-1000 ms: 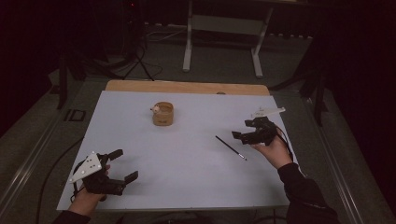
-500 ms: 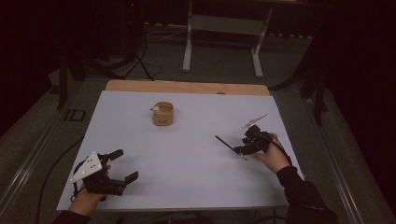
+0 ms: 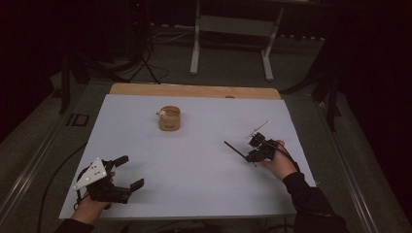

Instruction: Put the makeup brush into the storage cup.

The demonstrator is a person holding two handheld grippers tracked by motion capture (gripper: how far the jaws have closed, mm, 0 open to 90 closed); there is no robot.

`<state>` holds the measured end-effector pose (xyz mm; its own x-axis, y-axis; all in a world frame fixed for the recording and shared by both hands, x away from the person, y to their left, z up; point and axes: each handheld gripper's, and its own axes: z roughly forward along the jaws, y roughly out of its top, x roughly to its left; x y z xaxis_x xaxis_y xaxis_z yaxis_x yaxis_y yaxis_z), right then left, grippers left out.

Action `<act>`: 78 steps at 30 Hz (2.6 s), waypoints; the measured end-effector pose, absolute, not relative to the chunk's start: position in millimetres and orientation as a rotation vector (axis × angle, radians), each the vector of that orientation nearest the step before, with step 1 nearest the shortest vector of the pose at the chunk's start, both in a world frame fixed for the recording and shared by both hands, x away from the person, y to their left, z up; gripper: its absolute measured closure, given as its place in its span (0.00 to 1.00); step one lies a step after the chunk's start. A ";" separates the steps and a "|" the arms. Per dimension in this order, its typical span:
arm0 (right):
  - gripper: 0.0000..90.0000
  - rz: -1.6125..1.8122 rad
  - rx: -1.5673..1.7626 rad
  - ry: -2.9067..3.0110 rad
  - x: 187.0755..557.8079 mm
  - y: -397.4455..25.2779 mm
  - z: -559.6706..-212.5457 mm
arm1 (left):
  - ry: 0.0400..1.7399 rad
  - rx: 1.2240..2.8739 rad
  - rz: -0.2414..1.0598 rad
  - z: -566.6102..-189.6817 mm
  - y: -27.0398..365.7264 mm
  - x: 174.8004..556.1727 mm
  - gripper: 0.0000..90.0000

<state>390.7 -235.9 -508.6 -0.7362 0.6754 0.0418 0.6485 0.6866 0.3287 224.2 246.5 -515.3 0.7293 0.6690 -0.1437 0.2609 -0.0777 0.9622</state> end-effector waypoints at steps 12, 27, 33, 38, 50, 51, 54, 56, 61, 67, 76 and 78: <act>0.85 0.441 1.087 2.805 394.6 -231.2 -518.7 | 0.751 1.655 0.407 -515.5 246.2 223.2 0.00; 0.95 0.483 1.144 2.773 395.5 -235.9 -516.4 | 0.767 1.636 0.394 -515.6 247.2 223.7 0.03; 0.95 0.555 1.141 2.755 397.9 -236.7 -502.3 | 0.762 1.645 0.390 -516.3 245.1 223.6 0.03; 0.95 0.602 1.124 2.755 396.5 -236.2 -490.5 | 0.737 1.674 0.380 -515.8 242.6 223.9 0.03; 0.95 0.604 1.042 2.843 385.7 -225.8 -479.2 | 0.770 1.711 0.329 -504.0 229.5 227.0 0.04; 0.95 0.605 1.024 2.856 384.8 -224.2 -478.3 | 0.772 1.726 0.319 -502.5 228.1 227.8 0.04; 0.95 0.605 1.003 2.880 380.8 -218.3 -475.9 | 0.714 1.803 0.304 -499.2 220.6 229.9 0.02; 0.95 0.608 0.993 2.899 378.5 -213.8 -476.3 | 0.686 1.835 0.285 -497.2 213.3 232.4 0.02; 0.95 0.612 0.961 2.944 371.6 -200.8 -475.7 | 0.612 1.892 0.257 -492.0 197.7 240.2 0.02; 0.95 0.580 0.879 3.019 365.0 -184.5 -471.1 | 0.529 1.958 0.300 -488.1 182.0 254.2 0.04; 0.95 0.641 0.833 3.117 357.9 -166.1 -464.8 | 0.417 2.077 0.466 -485.4 158.6 273.8 0.13; 0.95 0.638 0.815 3.128 355.0 -162.2 -463.2 | 0.376 2.121 0.522 -486.6 152.4 276.6 0.16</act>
